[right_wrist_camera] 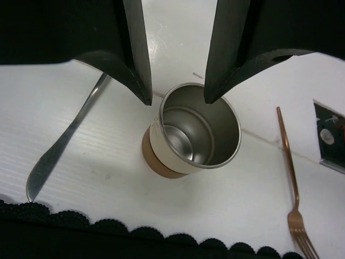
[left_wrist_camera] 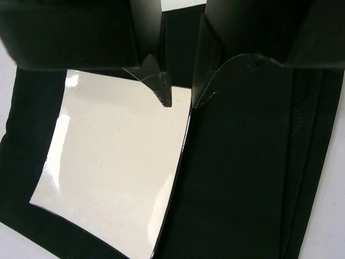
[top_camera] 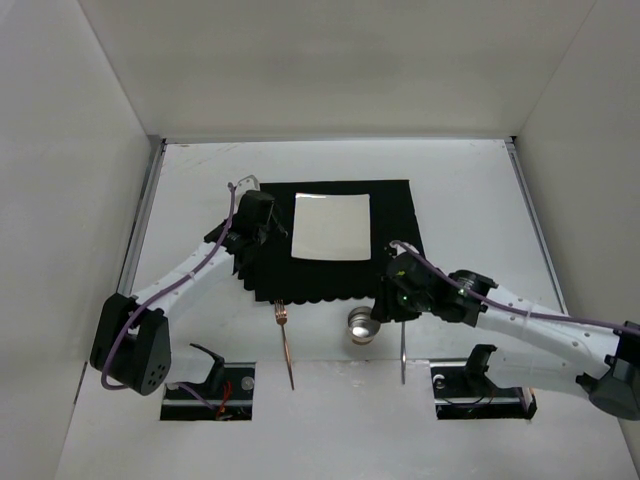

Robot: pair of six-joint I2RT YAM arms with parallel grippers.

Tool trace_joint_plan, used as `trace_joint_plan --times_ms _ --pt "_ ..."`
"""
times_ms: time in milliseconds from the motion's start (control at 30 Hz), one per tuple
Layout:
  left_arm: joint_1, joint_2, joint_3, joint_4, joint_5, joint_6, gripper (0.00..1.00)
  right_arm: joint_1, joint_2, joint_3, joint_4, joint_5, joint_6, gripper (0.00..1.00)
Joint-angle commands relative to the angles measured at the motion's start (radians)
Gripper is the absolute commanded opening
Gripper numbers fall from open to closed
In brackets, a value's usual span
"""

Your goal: Set the dinner table for one person

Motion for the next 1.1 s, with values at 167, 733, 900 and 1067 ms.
trace_joint_plan --times_ms 167,733,900,1067 --pt "-0.001 -0.04 -0.038 0.047 0.01 -0.026 0.22 0.0 0.045 0.037 -0.023 0.074 -0.018 0.44" --pt "0.014 -0.055 -0.075 0.067 0.024 -0.033 0.23 -0.011 0.099 0.126 -0.03 0.077 -0.024 0.07" --pt "0.031 -0.052 -0.073 0.067 0.036 -0.032 0.24 -0.153 0.069 0.24 -0.039 0.065 -0.081 0.07" --pt "0.043 -0.046 -0.067 0.067 0.062 -0.029 0.24 -0.382 0.189 0.382 0.034 0.073 -0.187 0.07"
